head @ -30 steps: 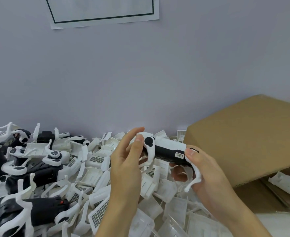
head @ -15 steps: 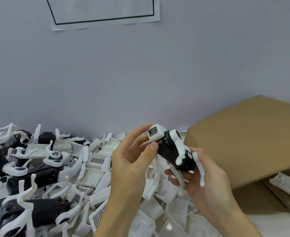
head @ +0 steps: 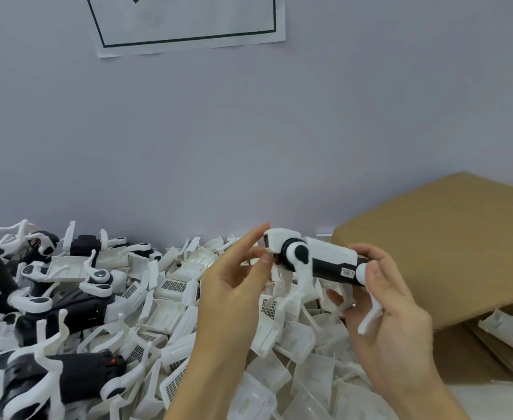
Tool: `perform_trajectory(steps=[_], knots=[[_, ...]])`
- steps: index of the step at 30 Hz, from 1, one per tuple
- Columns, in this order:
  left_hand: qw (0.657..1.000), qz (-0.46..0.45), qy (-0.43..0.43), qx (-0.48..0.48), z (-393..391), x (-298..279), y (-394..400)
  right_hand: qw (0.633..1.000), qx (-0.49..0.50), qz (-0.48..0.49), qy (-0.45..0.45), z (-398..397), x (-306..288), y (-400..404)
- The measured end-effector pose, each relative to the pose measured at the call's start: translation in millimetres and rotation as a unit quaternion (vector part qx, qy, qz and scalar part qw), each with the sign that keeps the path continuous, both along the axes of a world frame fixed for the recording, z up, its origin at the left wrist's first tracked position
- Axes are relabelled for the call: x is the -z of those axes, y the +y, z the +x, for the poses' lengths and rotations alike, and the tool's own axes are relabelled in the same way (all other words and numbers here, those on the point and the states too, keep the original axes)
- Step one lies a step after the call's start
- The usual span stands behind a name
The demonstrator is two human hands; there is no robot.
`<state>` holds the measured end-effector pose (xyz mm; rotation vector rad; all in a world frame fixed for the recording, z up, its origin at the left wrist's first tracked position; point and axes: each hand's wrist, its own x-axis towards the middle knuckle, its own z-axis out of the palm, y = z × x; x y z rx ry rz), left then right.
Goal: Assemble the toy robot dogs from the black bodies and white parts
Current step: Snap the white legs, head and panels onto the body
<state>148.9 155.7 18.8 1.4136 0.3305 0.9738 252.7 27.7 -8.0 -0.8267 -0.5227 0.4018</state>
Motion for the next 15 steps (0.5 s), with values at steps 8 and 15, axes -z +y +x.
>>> perform_trajectory(steps=[8, 15], knots=[[0.992, -0.121, 0.009, -0.032, 1, 2, -2, 0.937, 0.102, -0.161, -0.293, -7, -11, -3], [0.992, -0.106, 0.019, -0.073, -5, -6, 4, 0.788, 0.149, -0.369, -0.469, -8, -25, -9]])
